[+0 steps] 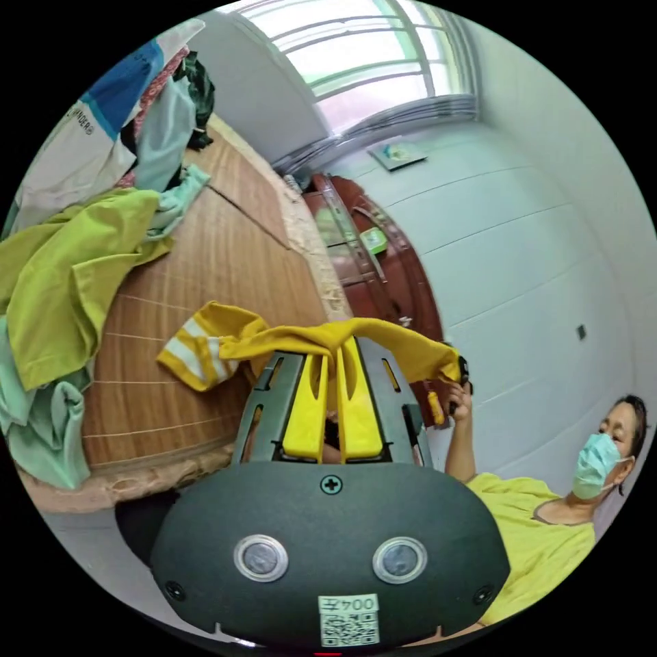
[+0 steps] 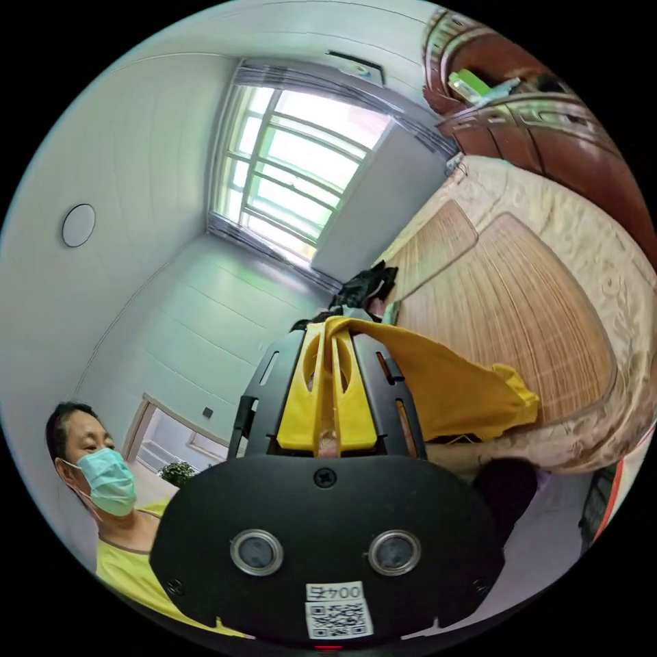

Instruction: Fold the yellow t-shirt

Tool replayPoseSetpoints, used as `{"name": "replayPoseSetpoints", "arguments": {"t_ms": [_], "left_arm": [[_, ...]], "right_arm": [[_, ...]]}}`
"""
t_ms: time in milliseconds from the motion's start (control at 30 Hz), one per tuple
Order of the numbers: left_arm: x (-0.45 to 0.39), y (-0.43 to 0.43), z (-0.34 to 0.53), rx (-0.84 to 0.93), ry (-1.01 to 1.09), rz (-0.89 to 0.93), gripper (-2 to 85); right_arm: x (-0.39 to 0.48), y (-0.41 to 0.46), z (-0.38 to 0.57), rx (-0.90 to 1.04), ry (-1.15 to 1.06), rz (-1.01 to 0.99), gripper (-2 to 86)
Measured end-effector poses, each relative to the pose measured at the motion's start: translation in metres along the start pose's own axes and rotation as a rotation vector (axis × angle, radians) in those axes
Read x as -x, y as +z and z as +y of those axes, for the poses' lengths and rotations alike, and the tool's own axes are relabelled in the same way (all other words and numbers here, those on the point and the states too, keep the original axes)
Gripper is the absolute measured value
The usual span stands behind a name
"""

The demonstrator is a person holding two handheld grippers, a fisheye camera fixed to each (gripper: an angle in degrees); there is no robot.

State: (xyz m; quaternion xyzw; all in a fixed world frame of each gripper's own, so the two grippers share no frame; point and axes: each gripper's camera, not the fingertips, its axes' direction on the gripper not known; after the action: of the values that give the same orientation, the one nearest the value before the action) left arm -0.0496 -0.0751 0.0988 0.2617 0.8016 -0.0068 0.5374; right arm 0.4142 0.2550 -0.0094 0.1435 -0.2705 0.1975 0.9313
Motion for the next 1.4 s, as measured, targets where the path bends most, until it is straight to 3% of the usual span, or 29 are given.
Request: {"name": "replayPoseSetpoints", "arguments": {"t_ms": [67, 200, 333, 467, 633, 733, 800, 867, 1067, 1167, 1200, 1267, 1400], "left_arm": [[0.037, 0.036, 0.007, 0.068, -0.087, -0.033, 3.5], [0.111, 0.099, 0.051, 0.092, -0.251, 0.074, 3.4], [0.113, 0.120, 0.089, 0.108, -0.150, 0.151, 3.2], [0.070, 0.119, 0.095, 0.105, 0.014, 0.251, 3.3], [-0.040, 0.167, 0.065, 0.228, 0.272, 0.301, 3.5], [-0.067, 0.208, 0.036, 0.227, 0.228, 0.299, 3.5], [-0.077, 0.229, 0.024, 0.226, 0.208, 0.281, 3.5], [-0.087, 0.251, 0.022, 0.258, 0.212, 0.276, 3.6], [-0.090, 0.317, 0.058, 0.357, 0.177, 0.338, 3.8], [-0.084, 0.339, 0.079, 0.405, 0.175, 0.345, 4.0], [-0.080, 0.344, 0.085, 0.416, 0.178, 0.341, 4.2], [-0.071, 0.345, 0.092, 0.410, 0.187, 0.347, 4.6], [-0.042, 0.329, 0.109, 0.354, 0.256, 0.423, 6.6]], "right_arm": [[-0.030, 0.012, 0.033, 0.028, 0.067, 0.017, -0.5], [-0.087, 0.015, 0.114, -0.003, 0.230, -0.011, -0.5], [-0.099, 0.013, 0.167, 0.005, 0.268, -0.030, -0.5], [-0.064, 0.043, 0.193, 0.170, 0.130, 0.143, -0.5], [-0.003, 0.127, 0.185, 0.373, -0.122, 0.359, 0.3], [0.022, 0.181, 0.161, 0.392, -0.197, 0.469, 3.6], [0.048, 0.209, 0.139, 0.370, -0.235, 0.554, 14.3], [0.078, 0.223, 0.132, 0.332, -0.303, 0.584, 18.0], [0.137, 0.308, 0.162, 0.415, -0.563, 0.747, 22.7], [0.141, 0.344, 0.179, 0.450, -0.649, 0.832, 20.0], [0.140, 0.353, 0.183, 0.465, -0.668, 0.852, 12.6], [0.137, 0.355, 0.183, 0.434, -0.655, 0.897, 6.3], [0.119, 0.330, 0.152, 0.443, -0.450, 0.645, 4.1]]}}
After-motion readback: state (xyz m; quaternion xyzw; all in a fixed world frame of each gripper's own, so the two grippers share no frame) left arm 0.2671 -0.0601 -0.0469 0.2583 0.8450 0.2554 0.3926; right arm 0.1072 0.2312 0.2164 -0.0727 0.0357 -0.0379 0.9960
